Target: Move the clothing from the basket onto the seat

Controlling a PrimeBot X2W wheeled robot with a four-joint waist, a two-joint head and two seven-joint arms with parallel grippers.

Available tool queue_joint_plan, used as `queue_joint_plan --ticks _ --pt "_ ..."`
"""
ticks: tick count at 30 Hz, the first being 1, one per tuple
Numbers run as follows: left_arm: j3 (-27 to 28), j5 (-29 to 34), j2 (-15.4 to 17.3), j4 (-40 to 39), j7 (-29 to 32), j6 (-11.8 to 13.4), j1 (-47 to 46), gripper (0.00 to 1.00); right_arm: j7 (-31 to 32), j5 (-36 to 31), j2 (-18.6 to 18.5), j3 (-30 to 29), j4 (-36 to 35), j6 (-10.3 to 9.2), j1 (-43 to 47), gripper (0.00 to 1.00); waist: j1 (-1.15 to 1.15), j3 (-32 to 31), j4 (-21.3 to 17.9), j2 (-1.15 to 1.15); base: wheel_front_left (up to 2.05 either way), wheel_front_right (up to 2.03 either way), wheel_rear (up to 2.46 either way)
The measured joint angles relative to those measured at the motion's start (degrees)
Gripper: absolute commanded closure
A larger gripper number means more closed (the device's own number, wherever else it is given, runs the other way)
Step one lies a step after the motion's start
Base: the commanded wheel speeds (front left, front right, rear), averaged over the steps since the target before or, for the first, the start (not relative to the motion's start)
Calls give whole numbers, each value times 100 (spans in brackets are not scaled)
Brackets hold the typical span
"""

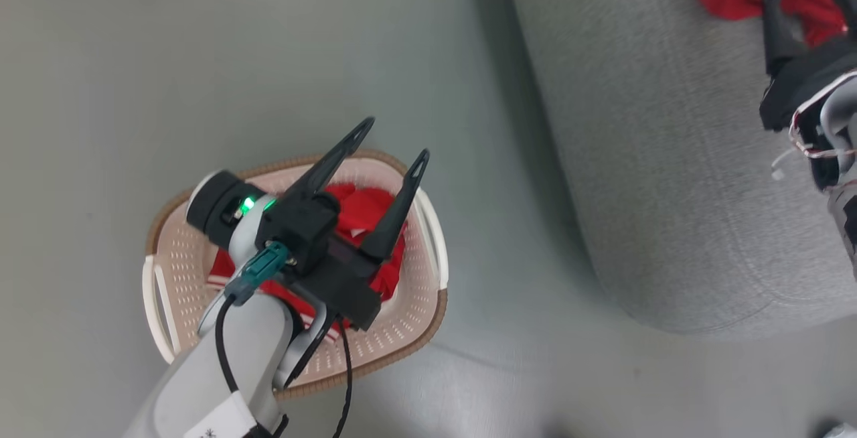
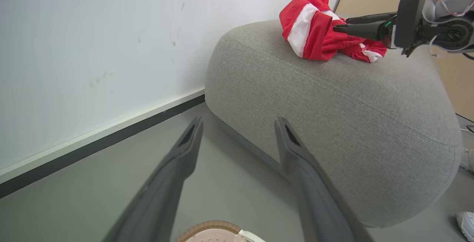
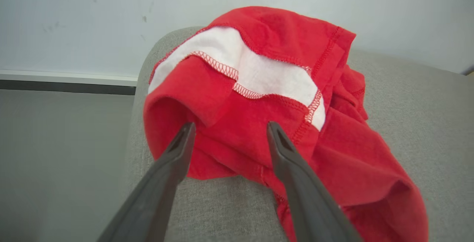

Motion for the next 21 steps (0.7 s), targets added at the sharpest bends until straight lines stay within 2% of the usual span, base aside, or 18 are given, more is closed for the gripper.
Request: queue_joint_plan --ticks 13,21 --pt "283 -343 -105 535 -414 20 421 0 -8 -38 182 79 -118 91 426 0 -1 -915 -73 -1 0 0 0" --pt "657 -554 -36 839 -541 219 950 0 -8 75 592 62 -531 118 1014 0 -1 -1574 53 -1 0 0 0"
